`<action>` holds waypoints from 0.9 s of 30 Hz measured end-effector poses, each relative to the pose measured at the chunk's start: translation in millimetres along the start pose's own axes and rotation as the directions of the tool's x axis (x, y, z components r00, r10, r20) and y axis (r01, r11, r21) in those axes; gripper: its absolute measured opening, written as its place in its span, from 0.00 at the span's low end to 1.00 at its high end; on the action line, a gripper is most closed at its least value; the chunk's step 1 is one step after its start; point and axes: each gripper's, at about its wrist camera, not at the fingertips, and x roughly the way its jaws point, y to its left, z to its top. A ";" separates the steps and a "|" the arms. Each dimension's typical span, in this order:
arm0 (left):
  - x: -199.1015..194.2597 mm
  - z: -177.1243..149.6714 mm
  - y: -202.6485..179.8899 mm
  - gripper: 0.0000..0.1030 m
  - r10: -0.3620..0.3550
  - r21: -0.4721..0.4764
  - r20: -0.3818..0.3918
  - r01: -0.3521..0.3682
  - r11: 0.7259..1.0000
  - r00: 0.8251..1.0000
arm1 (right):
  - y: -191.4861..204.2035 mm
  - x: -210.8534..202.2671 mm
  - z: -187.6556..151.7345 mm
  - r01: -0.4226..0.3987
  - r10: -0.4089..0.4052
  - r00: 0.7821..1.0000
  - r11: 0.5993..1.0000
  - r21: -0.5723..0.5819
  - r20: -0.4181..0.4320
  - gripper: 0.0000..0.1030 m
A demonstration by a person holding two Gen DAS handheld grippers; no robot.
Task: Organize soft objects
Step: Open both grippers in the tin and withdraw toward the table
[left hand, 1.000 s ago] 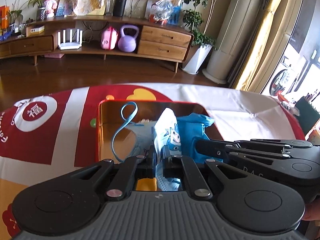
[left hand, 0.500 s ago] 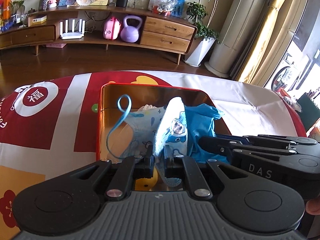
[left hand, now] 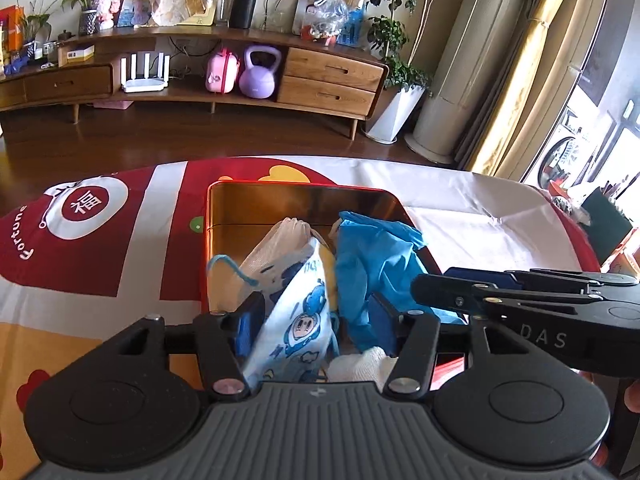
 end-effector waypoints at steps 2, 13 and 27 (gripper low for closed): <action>-6.2 -0.8 -1.1 0.55 0.009 0.002 0.008 -0.009 1.000 1.000 | 1.3 -6.7 -0.8 -0.003 0.003 1.000 1.000 -0.003 0.003 0.35; -52.6 -10.0 -13.0 0.55 0.020 0.023 0.052 -0.021 1.000 0.998 | 10.9 -55.2 -7.0 -0.020 0.021 0.999 0.999 -0.026 0.049 0.52; -124.6 -27.9 -29.8 0.59 0.024 0.042 0.115 -0.029 0.999 0.993 | 30.6 -115.1 -34.7 -0.056 0.060 0.996 0.997 -0.052 0.073 0.73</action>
